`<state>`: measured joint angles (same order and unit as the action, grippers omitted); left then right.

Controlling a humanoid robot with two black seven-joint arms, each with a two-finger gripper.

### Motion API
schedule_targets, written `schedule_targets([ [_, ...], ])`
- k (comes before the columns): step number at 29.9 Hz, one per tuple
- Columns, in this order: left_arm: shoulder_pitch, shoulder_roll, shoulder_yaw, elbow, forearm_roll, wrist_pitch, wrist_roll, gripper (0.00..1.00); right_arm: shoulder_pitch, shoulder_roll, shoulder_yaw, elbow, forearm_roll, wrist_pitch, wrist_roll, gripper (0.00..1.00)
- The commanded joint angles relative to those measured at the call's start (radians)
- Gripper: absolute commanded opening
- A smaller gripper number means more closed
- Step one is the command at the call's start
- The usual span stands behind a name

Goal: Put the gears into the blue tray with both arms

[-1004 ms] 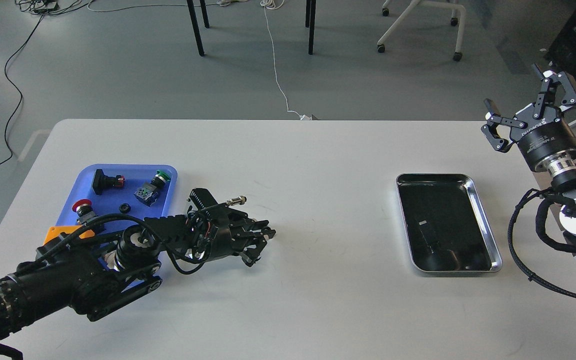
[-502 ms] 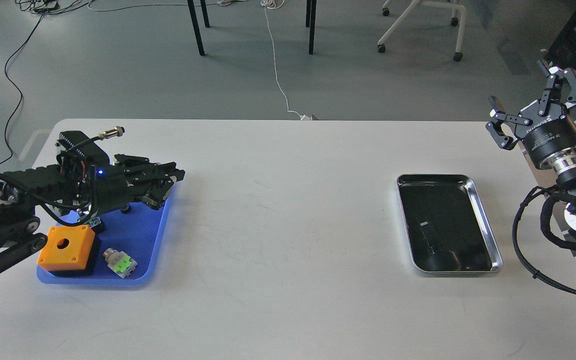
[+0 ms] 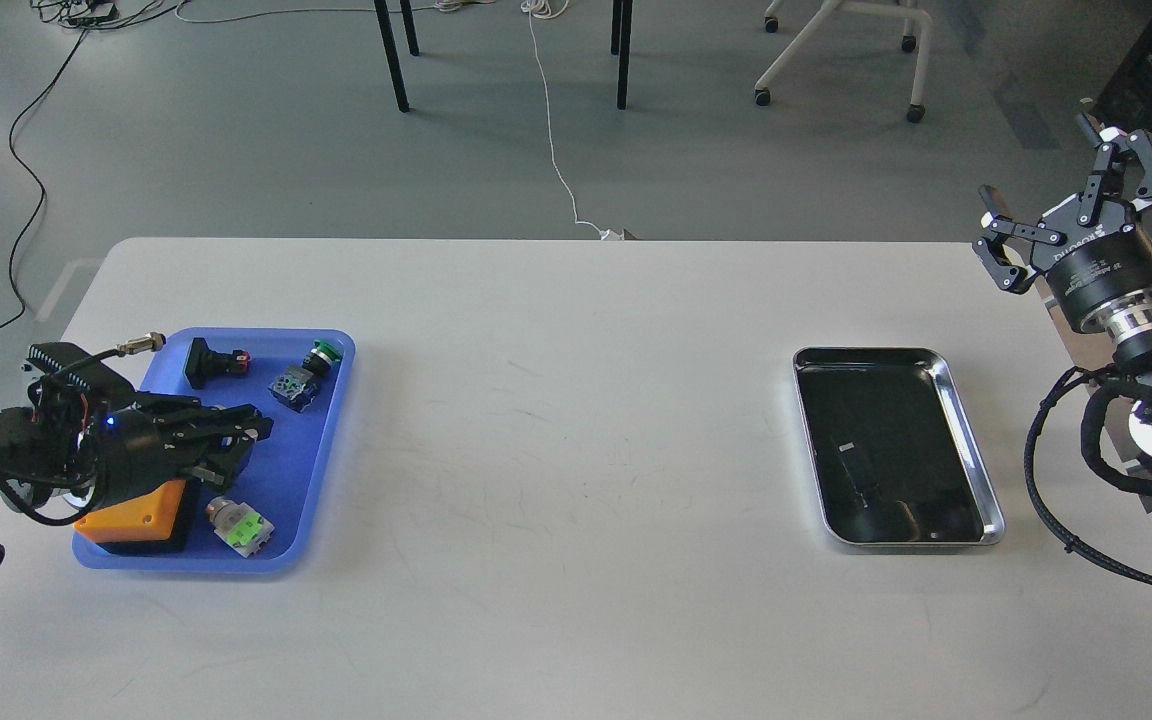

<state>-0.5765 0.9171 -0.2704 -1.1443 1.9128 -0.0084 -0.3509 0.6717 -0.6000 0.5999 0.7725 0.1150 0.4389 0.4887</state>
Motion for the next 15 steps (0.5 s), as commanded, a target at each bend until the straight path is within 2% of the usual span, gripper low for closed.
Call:
schedule_targets([
  [1, 0.013, -0.018, 0.0, 0.02, 0.002, -0.001, 0.003, 0.16, -0.001, -0.009, 0.0, -0.001, 0.0, 0.004, 0.0, 0.98],
  [5, 0.021, -0.043, 0.022, 0.028, 0.002, -0.001, 0.004, 0.18, -0.001, -0.007, 0.0, -0.001, 0.0, 0.008, 0.0, 0.98],
  [8, 0.021, -0.072, 0.037, 0.076, 0.002, 0.001, 0.004, 0.21, -0.001, -0.007, 0.0, -0.001, 0.0, 0.008, 0.0, 0.98],
  [10, 0.018, -0.089, 0.036, 0.115, 0.0, 0.002, 0.004, 0.29, -0.001, -0.007, 0.0, -0.001, 0.0, 0.008, 0.0, 0.98],
  [13, 0.011, -0.098, 0.034, 0.133, -0.003, 0.002, -0.003, 0.5, 0.0, -0.009, 0.0, -0.001, 0.0, 0.008, 0.0, 0.98],
  [15, 0.007, -0.1, 0.031, 0.133, -0.006, 0.008, -0.007, 0.56, 0.0, -0.009, 0.0, -0.001, 0.0, 0.008, 0.0, 0.98],
])
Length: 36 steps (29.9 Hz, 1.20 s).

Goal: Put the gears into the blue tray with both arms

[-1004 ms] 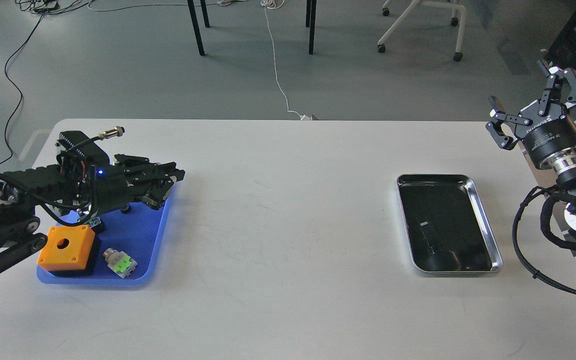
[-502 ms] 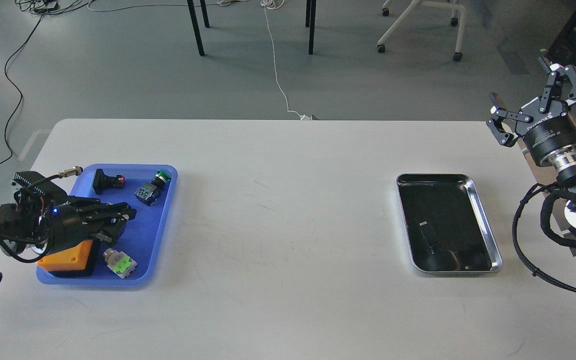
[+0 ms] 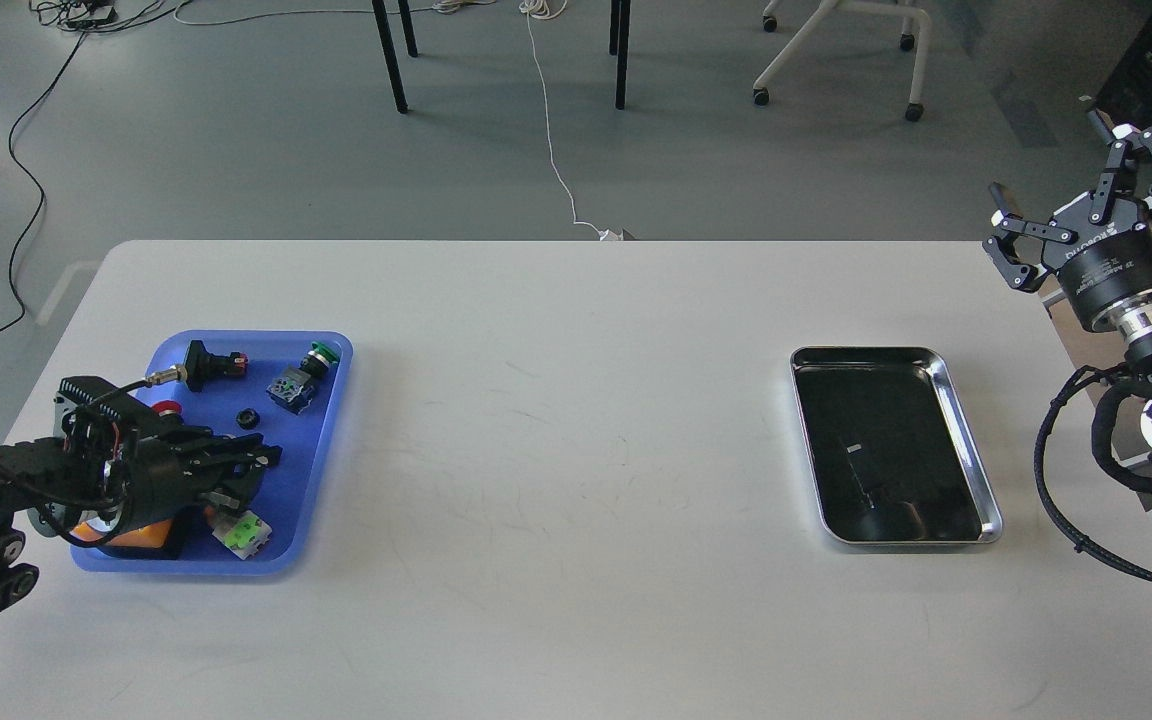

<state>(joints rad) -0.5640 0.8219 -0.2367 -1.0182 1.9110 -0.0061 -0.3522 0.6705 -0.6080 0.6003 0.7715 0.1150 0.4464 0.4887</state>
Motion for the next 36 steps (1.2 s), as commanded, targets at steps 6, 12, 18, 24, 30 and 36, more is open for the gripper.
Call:
schedule_targets([
  [6, -0.019, 0.0, -0.016, 0.0, -0.013, 0.08, -0.037, 0.81, 0.001, -0.001, -0.001, 0.002, 0.0, 0.0, 0.0, 0.98],
  [12, -0.12, 0.028, -0.061, 0.003, -0.336, 0.08, -0.048, 0.97, 0.001, -0.001, 0.001, -0.003, 0.0, -0.003, 0.0, 0.98],
  [18, -0.276, 0.056, -0.065, 0.003, -0.794, -0.003, -0.048, 0.97, 0.021, -0.001, 0.047, -0.008, 0.0, -0.009, 0.0, 1.0],
  [24, -0.382, 0.048, -0.121, 0.013, -1.281, -0.142, -0.019, 0.98, 0.021, 0.004, 0.122, -0.008, 0.0, -0.017, 0.0, 1.0],
  [30, -0.382, -0.004, -0.212, 0.054, -1.591, -0.215, -0.019, 0.98, 0.021, -0.001, 0.18, -0.021, 0.0, -0.055, 0.0, 0.99],
  [36, -0.384, -0.242, -0.341, 0.308, -1.794, -0.247, -0.016, 0.98, 0.053, -0.001, 0.223, -0.024, 0.0, -0.063, 0.0, 0.99],
])
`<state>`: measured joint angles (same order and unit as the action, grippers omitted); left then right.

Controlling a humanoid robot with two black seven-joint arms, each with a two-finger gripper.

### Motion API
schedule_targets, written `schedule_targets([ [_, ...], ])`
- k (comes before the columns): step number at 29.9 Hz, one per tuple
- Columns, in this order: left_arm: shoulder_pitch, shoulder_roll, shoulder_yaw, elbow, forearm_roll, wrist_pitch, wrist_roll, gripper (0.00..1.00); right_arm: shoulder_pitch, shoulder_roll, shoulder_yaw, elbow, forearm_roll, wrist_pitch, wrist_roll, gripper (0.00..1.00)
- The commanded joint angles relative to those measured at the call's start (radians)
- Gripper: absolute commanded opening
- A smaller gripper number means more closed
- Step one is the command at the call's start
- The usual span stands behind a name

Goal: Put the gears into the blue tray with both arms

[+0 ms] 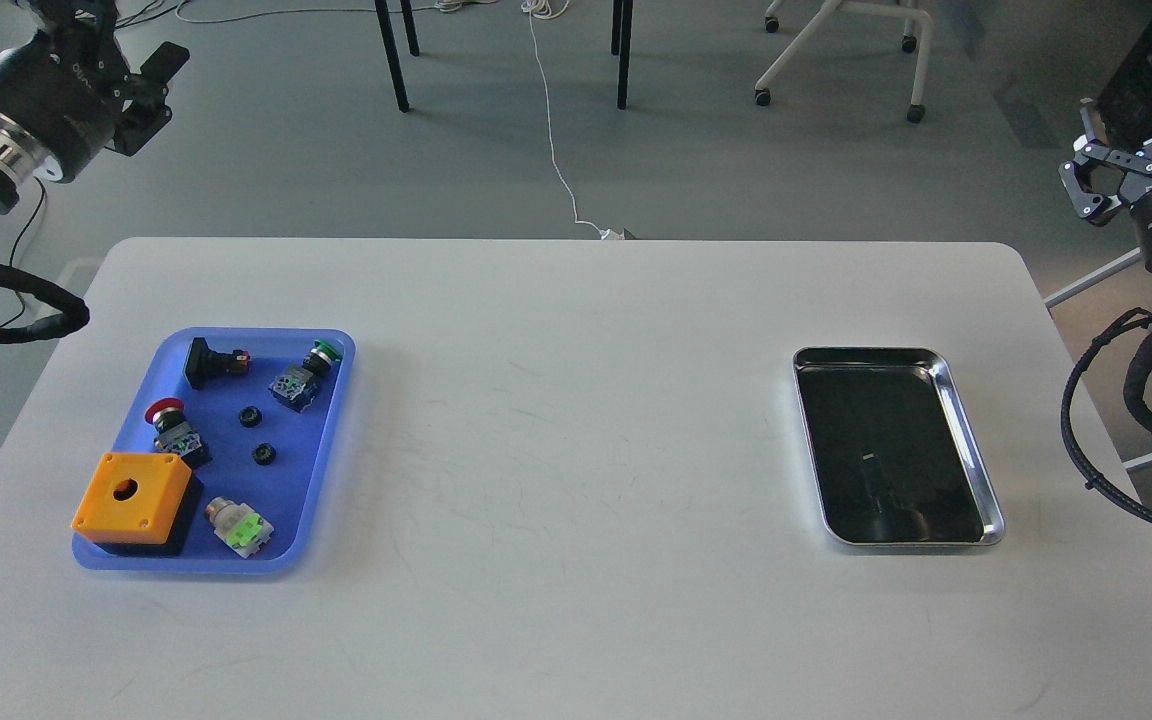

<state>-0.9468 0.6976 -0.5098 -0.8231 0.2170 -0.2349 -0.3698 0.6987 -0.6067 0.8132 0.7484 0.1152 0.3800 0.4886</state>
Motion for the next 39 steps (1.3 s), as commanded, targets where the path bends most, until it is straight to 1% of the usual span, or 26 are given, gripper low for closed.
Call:
schedule_targets([
  [1, -0.001, -0.148, -0.094, 0.14, -0.129, -0.029, 0.002, 0.98, 0.044, 0.008, 0.015, -0.003, 0.0, 0.01, 0.0, 0.99],
  [3, 0.002, -0.196, -0.134, 0.195, -0.169, -0.066, 0.008, 0.98, 0.051, 0.015, 0.017, -0.001, 0.0, 0.033, 0.0, 0.99],
  [6, -0.001, -0.245, -0.174, 0.268, -0.183, -0.107, 0.037, 0.98, 0.062, 0.031, 0.026, -0.023, 0.011, 0.072, 0.0, 0.99],
  [8, -0.001, -0.274, -0.212, 0.286, -0.2, -0.126, 0.048, 0.98, 0.068, 0.057, 0.038, -0.038, 0.012, 0.076, 0.0, 0.99],
  [10, 0.002, -0.282, -0.242, 0.291, -0.229, -0.138, 0.049, 0.98, 0.071, 0.076, 0.055, -0.055, 0.014, 0.07, 0.0, 0.99],
  [11, 0.005, -0.291, -0.254, 0.292, -0.254, -0.142, 0.051, 0.98, 0.071, 0.096, 0.06, -0.07, 0.024, 0.068, -0.016, 0.99],
  [13, 0.011, -0.308, -0.257, 0.294, -0.3, -0.147, 0.057, 0.98, 0.073, 0.142, 0.063, -0.105, 0.055, 0.065, -0.085, 0.99],
  [15, 0.017, -0.319, -0.259, 0.303, -0.327, -0.146, 0.068, 0.98, 0.073, 0.172, 0.069, -0.136, 0.089, 0.066, -0.131, 0.99],
  [16, 0.023, -0.323, -0.259, 0.312, -0.344, -0.147, 0.075, 0.98, 0.073, 0.185, 0.069, -0.147, 0.104, 0.066, -0.146, 1.0],
  [17, 0.029, -0.331, -0.26, 0.32, -0.363, -0.147, 0.083, 0.98, 0.071, 0.192, 0.069, -0.152, 0.113, 0.066, -0.151, 1.0],
  [19, 0.04, -0.346, -0.26, 0.322, -0.415, -0.153, 0.094, 0.98, 0.068, 0.206, 0.069, -0.153, 0.12, 0.068, -0.154, 1.0],
  [23, 0.088, -0.38, -0.26, 0.322, -0.492, -0.21, 0.095, 0.98, 0.056, 0.228, 0.069, -0.139, 0.126, 0.076, -0.157, 1.0],
  [26, 0.106, -0.412, -0.26, 0.322, -0.493, -0.205, 0.094, 0.98, 0.056, 0.258, 0.078, -0.15, 0.133, 0.073, -0.157, 1.0],
  [29, 0.114, -0.418, -0.251, 0.318, -0.49, -0.19, 0.091, 0.98, 0.055, 0.28, 0.093, -0.153, 0.133, 0.059, -0.156, 1.0],
  [33, 0.115, -0.411, -0.249, 0.315, -0.489, -0.158, 0.091, 0.98, 0.053, 0.282, 0.089, -0.172, 0.133, 0.033, -0.159, 1.0],
  [39, 0.117, -0.409, -0.246, 0.311, -0.482, -0.155, 0.089, 0.98, 0.058, 0.282, 0.075, -0.161, 0.132, 0.03, -0.159, 1.0],
])
